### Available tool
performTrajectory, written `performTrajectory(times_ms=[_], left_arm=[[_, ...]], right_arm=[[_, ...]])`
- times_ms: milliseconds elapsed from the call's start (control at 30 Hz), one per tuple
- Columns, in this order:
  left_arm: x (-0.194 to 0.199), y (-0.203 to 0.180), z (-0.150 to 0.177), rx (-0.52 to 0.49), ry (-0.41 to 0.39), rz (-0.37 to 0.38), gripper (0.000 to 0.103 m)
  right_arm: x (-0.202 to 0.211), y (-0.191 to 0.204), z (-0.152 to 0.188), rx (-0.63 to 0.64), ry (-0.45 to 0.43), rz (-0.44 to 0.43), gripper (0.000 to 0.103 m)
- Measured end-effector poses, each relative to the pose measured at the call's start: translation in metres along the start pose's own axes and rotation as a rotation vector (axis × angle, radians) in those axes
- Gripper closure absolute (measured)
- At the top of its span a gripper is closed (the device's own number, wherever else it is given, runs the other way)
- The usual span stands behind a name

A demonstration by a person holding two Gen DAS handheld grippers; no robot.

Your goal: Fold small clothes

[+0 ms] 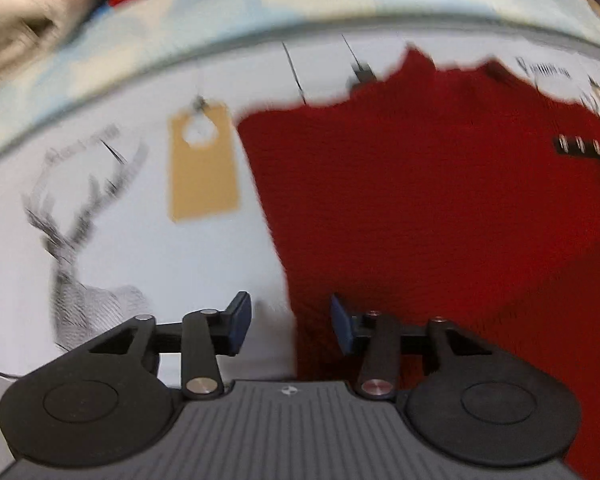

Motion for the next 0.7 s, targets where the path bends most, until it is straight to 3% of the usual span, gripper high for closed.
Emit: performTrajectory(times_ms=[133, 300, 700], left_arm=[[0.001, 0.002, -0.006, 0.042, -0.017, 0.019, 0.054], [-0.007, 0.004, -0.003, -0.034, -0.011, -0.110, 0.056], [0.068, 0.013, -0.038, 0.106, -0.217, -0.006, 0.054]], right_arm=[[0.001, -0.001, -0.002, -0.001, -0.001, 0.000, 0.064], [0.000, -0.004, -0.002, -0.002, -0.002, 0.007, 0.063], [0.013, -0.015, -0.013, 0.020, -0.036, 0.034, 0.063]])
Point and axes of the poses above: each gripper's, at about its wrist camera, not at the fingertips, and x roughly against the way its jaws point, y to its left, z to its underside, the point moved 6 cm from there along -x, roughly the way its jaws point, and after that the axes turned 10 degrees about -z, right-handed, at the moved point
